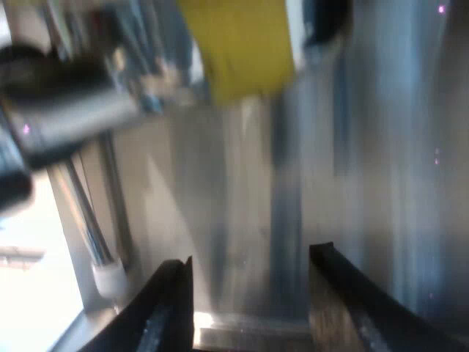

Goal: Put the handle in the coffee machine

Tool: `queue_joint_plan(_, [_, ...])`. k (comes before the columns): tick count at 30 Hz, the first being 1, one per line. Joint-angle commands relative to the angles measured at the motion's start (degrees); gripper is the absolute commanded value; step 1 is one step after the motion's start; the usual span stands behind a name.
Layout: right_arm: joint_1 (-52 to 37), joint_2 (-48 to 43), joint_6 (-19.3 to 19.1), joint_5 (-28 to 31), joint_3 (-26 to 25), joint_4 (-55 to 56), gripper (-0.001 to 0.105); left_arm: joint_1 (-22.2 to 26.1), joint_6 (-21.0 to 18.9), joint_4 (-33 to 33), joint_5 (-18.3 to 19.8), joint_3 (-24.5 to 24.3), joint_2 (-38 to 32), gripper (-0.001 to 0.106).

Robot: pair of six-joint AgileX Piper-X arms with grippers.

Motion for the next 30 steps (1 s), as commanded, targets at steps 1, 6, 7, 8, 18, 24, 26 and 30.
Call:
queue_joint_plan(1, [0.0, -1.6, 0.2, -0.2, 2.1, 0.1, 0.040, -1.1, 0.7, 3.6, 4.9, -0.2, -0.4, 0.000])
queue_joint_plan(6, [0.0, -4.9, 0.2, -0.6, 6.6, 3.3, 0.040, -1.1, 0.7, 4.0, 4.9, -0.2, -0.4, 0.000])
queue_joint_plan(7, [0.1, -6.2, 0.2, -1.0, 7.6, 4.2, 0.040, -1.1, 0.7, 4.1, 4.9, -0.2, -0.4, 0.000])
queue_joint_plan(8, [0.1, -7.0, 0.2, -1.5, 8.5, 5.1, 0.040, -1.1, 0.7, 4.1, 4.9, -0.2, -0.4, 0.000])
queue_joint_plan(18, [3.5, -20.5, 0.2, -9.7, 16.0, 13.5, 0.040, -1.1, 0.7, 4.2, 4.9, -0.2, -0.4, 0.000])
queue_joint_plan(24, [7.4, -27.9, 0.2, -9.7, 16.1, 22.7, 0.040, -1.1, 0.7, 4.2, 4.9, -0.2, -0.4, 0.000])
queue_joint_plan(26, [8.2, -30.0, 0.5, -9.7, 16.1, 25.2, 0.040, -1.1, 0.7, 4.2, 4.9, -0.2, -0.4, 0.000])
queue_joint_plan(30, [10.5, -35.2, 1.5, -9.8, 16.1, 29.5, 0.040, -1.1, 0.7, 4.2, 4.9, -0.2, -0.4, 0.000])
